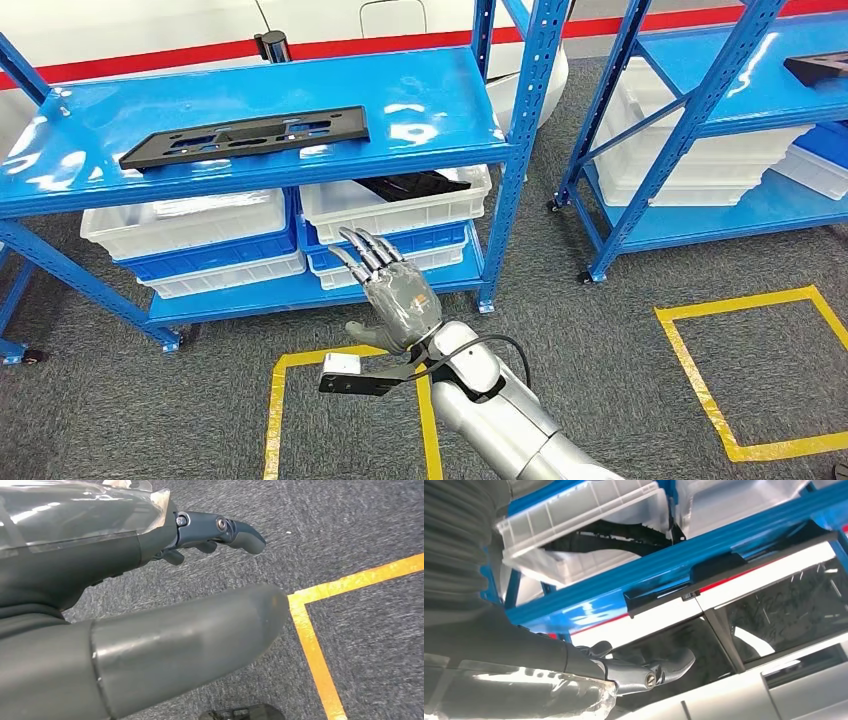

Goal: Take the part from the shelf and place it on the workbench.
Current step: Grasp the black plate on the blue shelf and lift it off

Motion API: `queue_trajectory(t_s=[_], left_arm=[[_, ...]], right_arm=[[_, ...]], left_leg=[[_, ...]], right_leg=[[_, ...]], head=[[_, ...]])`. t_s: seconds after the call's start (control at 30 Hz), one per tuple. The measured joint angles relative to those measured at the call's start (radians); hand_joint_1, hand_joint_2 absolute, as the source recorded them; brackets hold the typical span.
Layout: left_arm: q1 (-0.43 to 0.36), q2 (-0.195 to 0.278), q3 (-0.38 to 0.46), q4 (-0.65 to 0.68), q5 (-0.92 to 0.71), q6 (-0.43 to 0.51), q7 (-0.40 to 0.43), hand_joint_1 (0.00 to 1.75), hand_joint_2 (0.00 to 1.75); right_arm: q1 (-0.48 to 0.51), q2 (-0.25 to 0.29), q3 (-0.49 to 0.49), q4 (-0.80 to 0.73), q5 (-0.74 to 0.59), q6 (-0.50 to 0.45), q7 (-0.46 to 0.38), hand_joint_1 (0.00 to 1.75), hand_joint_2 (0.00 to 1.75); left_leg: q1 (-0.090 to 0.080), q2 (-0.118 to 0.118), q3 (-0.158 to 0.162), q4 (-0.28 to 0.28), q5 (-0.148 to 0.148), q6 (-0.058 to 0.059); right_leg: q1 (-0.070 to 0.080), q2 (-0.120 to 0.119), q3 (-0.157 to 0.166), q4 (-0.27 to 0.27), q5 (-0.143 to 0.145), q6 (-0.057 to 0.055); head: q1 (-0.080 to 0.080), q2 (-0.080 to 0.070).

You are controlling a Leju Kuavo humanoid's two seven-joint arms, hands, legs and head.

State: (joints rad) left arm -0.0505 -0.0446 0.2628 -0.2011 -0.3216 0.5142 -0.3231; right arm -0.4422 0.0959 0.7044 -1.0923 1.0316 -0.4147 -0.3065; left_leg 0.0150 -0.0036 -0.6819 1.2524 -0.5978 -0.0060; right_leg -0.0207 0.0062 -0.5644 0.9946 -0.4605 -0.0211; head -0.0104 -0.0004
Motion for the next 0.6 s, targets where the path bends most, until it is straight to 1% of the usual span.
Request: queue_trajectory(t_s=[0.03,0.07,0.1,0.13,0.17,0.2,0.23,0.3,0.33,0.37,0.4,0.43,0.47,0.5,0.53,0.57,0.6], left_arm=[[0.001,0.000,0.003,0.000,0.000,0.000,0.000,0.00,0.00],[0.002,0.000,0.006,0.000,0.000,0.000,0.001,0.00,0.00],[0.002,0.001,0.009,0.000,0.001,0.000,0.001,0.00,0.00],[0.002,0.001,0.012,0.000,0.001,0.000,0.001,0.00,0.00],[0.001,0.002,0.014,0.000,0.002,0.001,0.000,0.00,0.00],[0.001,0.002,0.015,0.000,0.003,0.002,0.000,0.00,0.00],[0.000,0.002,0.016,0.000,0.004,0.002,-0.001,0.00,0.00],[0.000,0.003,0.018,0.000,0.004,0.003,-0.003,0.00,0.00],[0.000,0.002,0.019,0.000,0.004,0.003,-0.005,0.00,0.00],[0.001,0.002,0.021,0.000,0.004,0.003,-0.007,0.00,0.00],[0.001,0.001,0.022,0.000,0.004,0.003,-0.008,0.00,0.00],[0.000,0.000,0.023,0.000,0.002,0.003,-0.010,0.00,0.00],[0.000,0.000,0.026,0.000,0.001,0.003,-0.012,0.00,0.00],[-0.001,0.000,0.028,0.000,-0.001,0.003,-0.013,0.00,0.00],[0.000,0.001,0.030,0.000,-0.002,0.003,-0.014,0.00,0.00],[0.001,0.001,0.032,0.000,-0.002,0.003,-0.015,0.00,0.00],[0.001,0.000,0.033,0.000,-0.002,0.003,-0.016,0.00,0.00]], right_arm=[[-0.008,0.004,0.006,0.011,0.003,-0.001,0.002,0.00,1.75],[-0.015,0.008,0.011,0.020,0.005,-0.003,0.003,0.00,1.75],[-0.022,0.012,0.015,0.028,0.006,-0.004,0.003,0.00,1.75],[-0.029,0.018,0.018,0.035,0.006,-0.006,0.004,0.00,1.75],[-0.038,0.023,0.021,0.043,0.007,-0.009,0.004,0.00,1.75],[-0.046,0.028,0.023,0.050,0.007,-0.013,0.004,0.00,1.75],[-0.054,0.032,0.025,0.058,0.007,-0.016,0.004,0.00,1.75],[-0.066,0.039,0.030,0.072,0.005,-0.021,0.005,0.00,1.75],[-0.070,0.043,0.032,0.078,0.005,-0.023,0.006,0.00,1.75],[-0.075,0.047,0.033,0.084,0.005,-0.028,0.007,0.00,1.75],[-0.080,0.049,0.035,0.092,0.009,-0.035,0.010,0.00,1.75],[-0.085,0.051,0.036,0.102,0.021,-0.046,0.018,0.00,1.75],[-0.090,0.051,0.039,0.115,0.040,-0.062,0.031,0.00,1.75],[-0.094,0.050,0.042,0.129,0.063,-0.077,0.046,0.00,1.75],[-0.095,0.050,0.045,0.143,0.084,-0.090,0.060,0.00,1.75],[-0.097,0.050,0.048,0.157,0.098,-0.099,0.072,0.00,1.75],[-0.100,0.050,0.050,0.168,0.106,-0.102,0.078,0.00,1.75]], left_leg=[[0.002,0.000,-0.027,0.026,0.007,-0.002],[0.003,0.000,-0.034,0.012,0.036,-0.001],[0.004,0.000,-0.020,-0.040,0.080,0.001],[0.004,0.001,0.007,-0.112,0.128,0.006],[0.002,0.001,0.034,-0.176,0.161,0.011],[-0.001,0.001,0.054,-0.222,0.178,0.016],[-0.005,0.000,0.063,-0.244,0.181,0.021],[-0.011,0.000,0.066,-0.249,0.172,0.032],[-0.011,0.000,0.073,-0.256,0.172,0.039],[-0.010,0.000,0.082,-0.266,0.173,0.045],[-0.008,0.001,0.092,-0.276,0.175,0.051],[-0.006,0.001,0.100,-0.282,0.175,0.056],[-0.008,0.001,0.104,-0.284,0.171,0.061],[-0.009,0.000,0.107,-0.283,0.167,0.064],[-0.010,-0.001,0.111,-0.283,0.163,0.065],[-0.011,-0.003,0.117,-0.283,0.158,0.065],[-0.012,-0.004,0.124,-0.282,0.152,0.063]], right_leg=[[0.001,0.001,0.003,0.000,-0.003,-0.001],[0.001,0.002,0.008,0.000,-0.008,0.000],[0.001,0.003,0.015,0.000,-0.012,0.002],[0.001,0.004,0.023,-0.001,-0.018,0.005],[0.003,0.004,0.029,-0.001,-0.023,0.008],[0.006,0.005,0.032,-0.002,-0.027,0.012],[0.007,0.005,0.033,-0.002,-0.030,0.016],[0.008,0.005,0.035,-0.008,-0.034,0.028],[0.008,0.004,0.035,-0.007,-0.037,0.034],[0.010,0.003,0.031,0.005,-0.043,0.038],[0.011,0.001,0.015,0.038,-0.057,0.038],[0.011,0.000,-0.017,0.097,-0.079,0.035],[0.011,0.000,-0.057,0.169,-0.104,0.032],[0.010,0.000,-0.102,0.241,-0.125,0.031],[0.010,0.000,-0.136,0.290,-0.134,0.033],[0.010,0.000,-0.151,0.297,-0.124,0.040],[0.011,0.000,-0.144,0.261,-0.095,0.049]], head=[[0.000,0.000],[0.000,0.000],[0.000,0.000],[0.000,0.000],[0.000,0.000],[0.000,0.000],[0.000,0.000],[0.000,0.000],[0.001,0.000],[0.001,0.000],[0.002,0.000],[0.003,0.000],[0.004,0.000],[0.004,0.000],[0.004,0.000],[0.005,0.000],[0.005,0.000]])
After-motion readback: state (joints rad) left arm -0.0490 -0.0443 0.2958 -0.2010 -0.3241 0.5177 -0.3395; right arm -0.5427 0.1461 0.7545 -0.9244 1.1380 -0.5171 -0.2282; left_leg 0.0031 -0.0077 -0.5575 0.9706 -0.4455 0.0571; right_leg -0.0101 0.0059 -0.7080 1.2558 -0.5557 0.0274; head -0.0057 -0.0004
